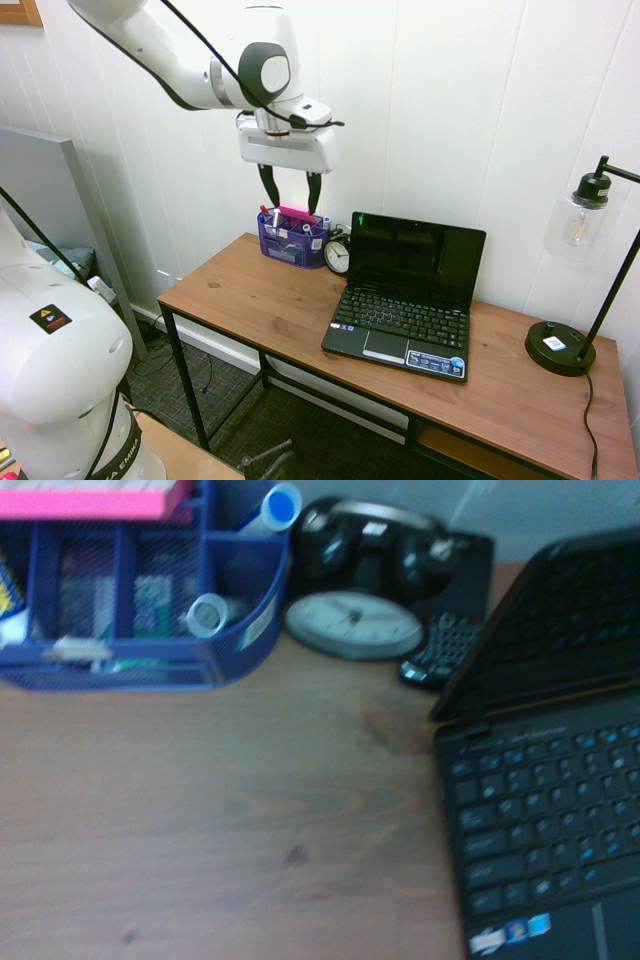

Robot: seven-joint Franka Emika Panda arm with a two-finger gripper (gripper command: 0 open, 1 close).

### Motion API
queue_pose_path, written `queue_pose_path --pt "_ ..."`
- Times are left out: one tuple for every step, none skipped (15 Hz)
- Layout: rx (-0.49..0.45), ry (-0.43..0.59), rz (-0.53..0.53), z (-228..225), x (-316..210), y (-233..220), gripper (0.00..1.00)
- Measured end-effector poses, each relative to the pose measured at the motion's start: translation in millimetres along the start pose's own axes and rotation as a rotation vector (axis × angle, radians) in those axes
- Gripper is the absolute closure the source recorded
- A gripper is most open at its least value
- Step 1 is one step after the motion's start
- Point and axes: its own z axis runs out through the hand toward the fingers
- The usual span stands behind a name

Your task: Close the laptop lid

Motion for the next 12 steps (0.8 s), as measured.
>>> queue_pose_path --pt "-0.002 0.017 0.003 -2 21 0 0.0" --pt "0.002 0.026 0.001 -3 42 -1 0.0" --pt "0.009 0.034 -0.004 -4 63 -4 0.0" --pt "0.012 0.04 -0.009 -2 82 -8 0.0" --pt "0.012 0.042 -0.015 1 99 -13 0.0" --pt "0.009 0.037 -0.019 6 113 -19 0.0" --pt "0.014 0.031 -0.022 12 128 -25 0.0" --pt "0.016 0.024 -0.018 21 140 -29 0.0" --pt "0.016 0.018 -0.011 31 150 -32 0.0" --pt "0.016 0.01 -0.007 40 160 -35 0.0" --pt "0.019 0.004 -0.001 48 167 -38 0.0" --pt "0.025 -0.002 0.003 53 173 -41 0.0"
